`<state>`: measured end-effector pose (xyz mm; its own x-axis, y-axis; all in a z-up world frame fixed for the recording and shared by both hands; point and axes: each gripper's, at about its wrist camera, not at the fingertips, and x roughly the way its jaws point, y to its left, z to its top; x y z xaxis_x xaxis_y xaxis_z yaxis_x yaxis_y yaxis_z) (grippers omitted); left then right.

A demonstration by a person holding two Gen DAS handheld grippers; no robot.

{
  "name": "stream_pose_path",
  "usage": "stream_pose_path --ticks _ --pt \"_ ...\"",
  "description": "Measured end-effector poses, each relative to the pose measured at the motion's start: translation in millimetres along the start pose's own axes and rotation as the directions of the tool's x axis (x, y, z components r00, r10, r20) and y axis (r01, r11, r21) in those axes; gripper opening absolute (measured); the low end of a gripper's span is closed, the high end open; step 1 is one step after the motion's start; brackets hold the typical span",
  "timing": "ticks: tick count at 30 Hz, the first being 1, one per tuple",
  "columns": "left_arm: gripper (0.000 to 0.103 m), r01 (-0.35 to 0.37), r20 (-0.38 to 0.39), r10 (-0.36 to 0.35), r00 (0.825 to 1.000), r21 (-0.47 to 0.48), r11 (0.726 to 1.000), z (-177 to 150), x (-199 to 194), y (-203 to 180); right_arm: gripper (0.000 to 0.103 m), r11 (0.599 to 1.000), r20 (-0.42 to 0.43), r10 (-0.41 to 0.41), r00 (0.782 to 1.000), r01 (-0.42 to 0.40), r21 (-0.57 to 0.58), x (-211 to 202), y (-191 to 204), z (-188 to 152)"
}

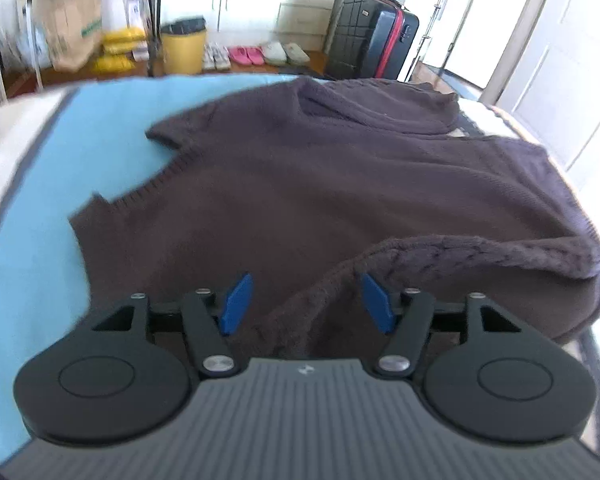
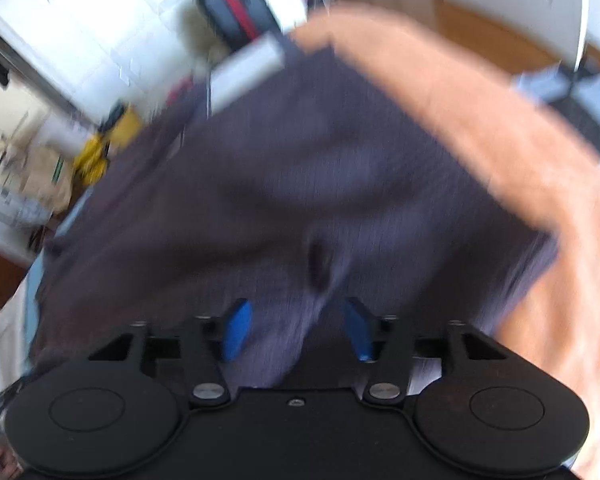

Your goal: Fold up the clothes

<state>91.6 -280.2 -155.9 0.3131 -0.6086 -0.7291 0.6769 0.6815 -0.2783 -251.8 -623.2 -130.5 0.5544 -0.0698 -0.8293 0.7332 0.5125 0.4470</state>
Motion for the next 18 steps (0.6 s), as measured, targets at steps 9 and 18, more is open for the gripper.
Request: stream_pose_path --ticks 9,18 --pt "0.054 0.095 -0.104 -0.105 0.989 -0.097 0.991 -6.2 37.7 13.2 0.059 0.971 0.097 -0.070 0.993 0.090 -0.222 42.7 25.9 -7.6" --pt "0.011 -0.019 0.033 0.021 0.999 -0.067 0.998 -4.0 -4.0 -4.1 0.017 0.847 0.490 -0.060 0.870 0.304 -0.436 -4.8 106.9 -4.8"
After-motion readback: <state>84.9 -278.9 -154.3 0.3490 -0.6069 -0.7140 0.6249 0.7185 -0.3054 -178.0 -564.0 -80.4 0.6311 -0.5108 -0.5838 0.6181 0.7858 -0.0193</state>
